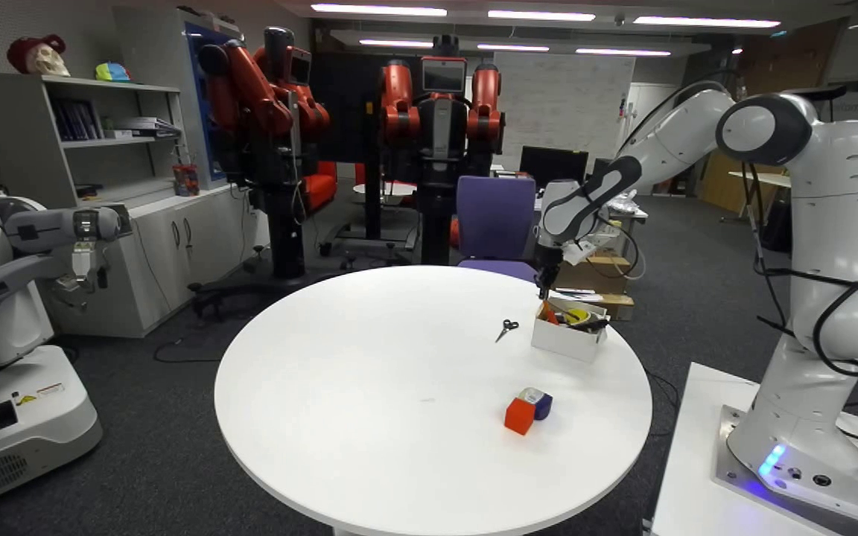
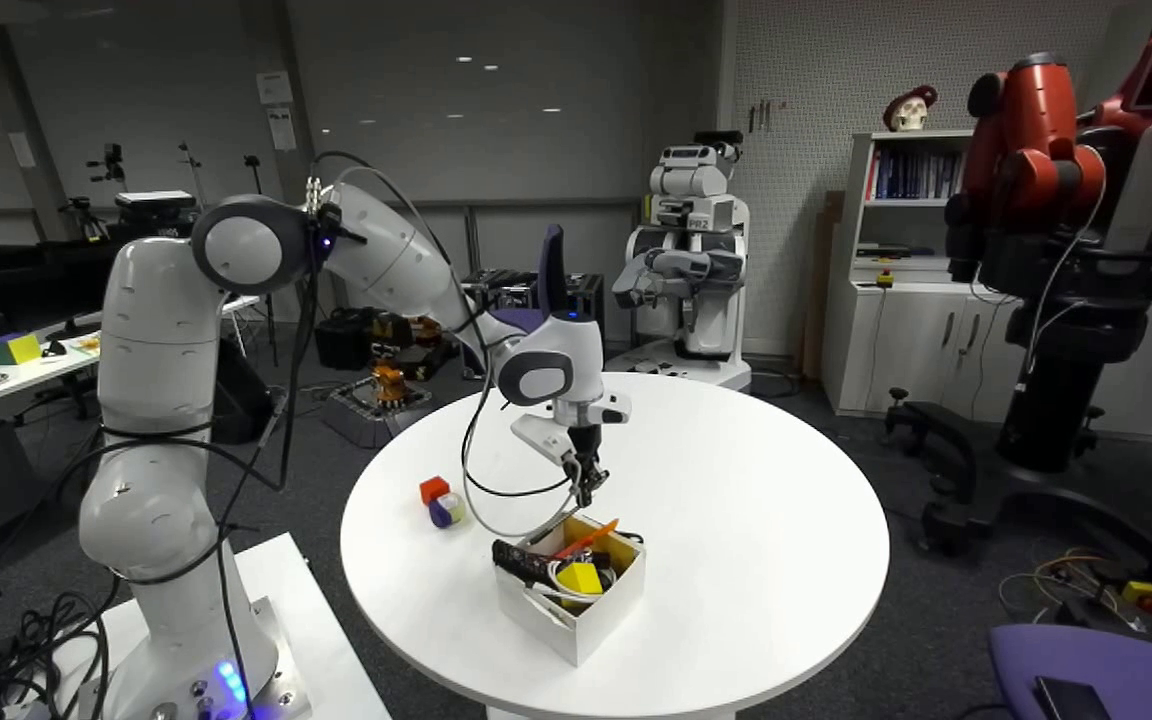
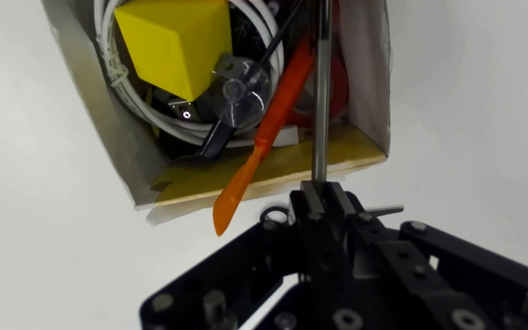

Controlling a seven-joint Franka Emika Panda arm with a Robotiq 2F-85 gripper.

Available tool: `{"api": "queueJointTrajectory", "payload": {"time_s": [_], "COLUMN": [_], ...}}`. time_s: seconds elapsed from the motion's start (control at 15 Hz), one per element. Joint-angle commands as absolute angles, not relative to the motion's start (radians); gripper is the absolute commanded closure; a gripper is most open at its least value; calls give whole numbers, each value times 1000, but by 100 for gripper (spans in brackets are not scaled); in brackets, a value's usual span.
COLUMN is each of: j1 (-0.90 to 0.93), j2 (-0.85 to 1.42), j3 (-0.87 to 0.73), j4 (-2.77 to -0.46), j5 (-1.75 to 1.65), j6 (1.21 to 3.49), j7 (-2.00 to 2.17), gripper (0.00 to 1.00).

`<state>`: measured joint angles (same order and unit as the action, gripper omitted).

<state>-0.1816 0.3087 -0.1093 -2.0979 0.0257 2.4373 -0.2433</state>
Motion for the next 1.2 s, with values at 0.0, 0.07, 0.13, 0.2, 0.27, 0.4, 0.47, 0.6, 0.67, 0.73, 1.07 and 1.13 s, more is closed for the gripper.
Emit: {"api": "queueJointTrajectory", "payload": {"time_s": [0.0,0.07,0.13,0.2,0.27,0.4,0.47,0.6,0.67,0.73,1.07,1.13], "j1": [-188,-186,-186,-185,-186,-188,-188,-190,-193,-200,-210,-204], "j2": [285,285,285,284,282,276,274,267,261,247,150,130], "j3": [-105,-107,-106,-106,-104,-100,-98,-93,-88,-78,-15,-3], "j4": [-2141,-2144,-2147,-2149,-2151,-2154,-2156,-2160,-2163,-2171,-2237,-2251], "j5": [9,4,3,3,8,17,18,26,37,68,257,292], "j6": [2466,2465,2463,2461,2459,2458,2459,2456,2454,2446,2345,2320], "j7": [-273,-272,-272,-270,-271,-277,-277,-283,-291,-300,-458,-511], "gripper": [98,98,98,70,66,52,45,30,21,14,0,0]}}
